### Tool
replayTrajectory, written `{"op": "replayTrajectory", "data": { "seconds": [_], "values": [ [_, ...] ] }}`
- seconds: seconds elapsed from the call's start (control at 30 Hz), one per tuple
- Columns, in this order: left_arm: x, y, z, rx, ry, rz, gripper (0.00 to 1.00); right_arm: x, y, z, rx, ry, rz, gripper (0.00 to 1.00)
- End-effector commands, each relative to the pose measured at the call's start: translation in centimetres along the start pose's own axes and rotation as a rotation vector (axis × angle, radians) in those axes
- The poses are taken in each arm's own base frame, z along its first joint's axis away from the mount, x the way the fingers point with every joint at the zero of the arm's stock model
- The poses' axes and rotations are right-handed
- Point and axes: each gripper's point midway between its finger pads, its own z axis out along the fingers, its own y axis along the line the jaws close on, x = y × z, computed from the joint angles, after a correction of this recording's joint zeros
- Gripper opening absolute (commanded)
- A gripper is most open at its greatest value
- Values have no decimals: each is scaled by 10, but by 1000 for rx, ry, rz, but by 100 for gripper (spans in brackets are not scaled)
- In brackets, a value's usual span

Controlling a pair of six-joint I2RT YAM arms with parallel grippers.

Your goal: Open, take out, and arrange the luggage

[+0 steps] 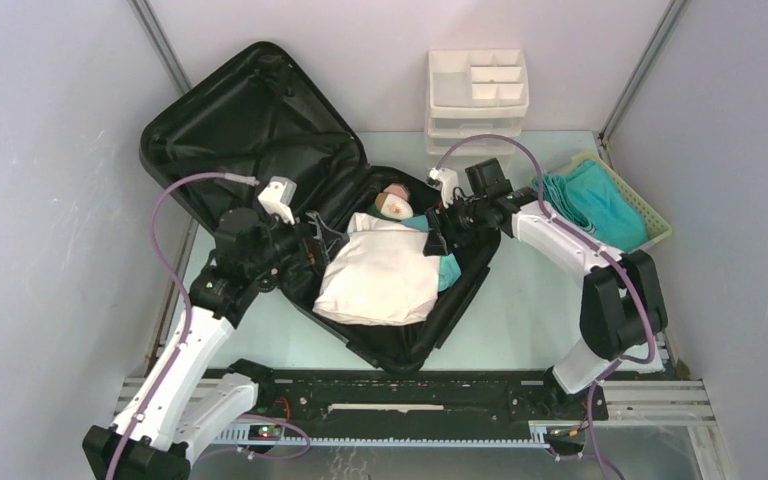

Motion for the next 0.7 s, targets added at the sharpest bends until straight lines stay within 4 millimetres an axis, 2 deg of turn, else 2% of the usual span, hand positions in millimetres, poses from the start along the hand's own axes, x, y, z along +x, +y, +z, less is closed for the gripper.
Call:
{"op": "replayTrajectory", "data": {
  "seconds": [0.0,0.1,0.23,0.3,0.43,0.57,0.67],
  "values": [
    [2,-12,-1,90,-48,1,99,-5,-26,17,112,-50,205,71],
    [12,-8,0,79,-53,-24,99,3,-29,24,97,-46,278,69],
    [23,-1,0,66,-68,-36,98,10,-46,27,165,-55,350,67],
    [31,-2,1,85,-68,-50,93,12,-53,26,190,-58,373,64],
    [44,-7,4,130,-61,-135,90,13,-53,26,187,-65,393,60],
    [42,-9,2,143,-110,-192,90,13,-44,31,119,-60,440,66],
    [41,-12,-1,158,-145,-228,90,17,-33,41,32,-41,477,66]
  ]
}}
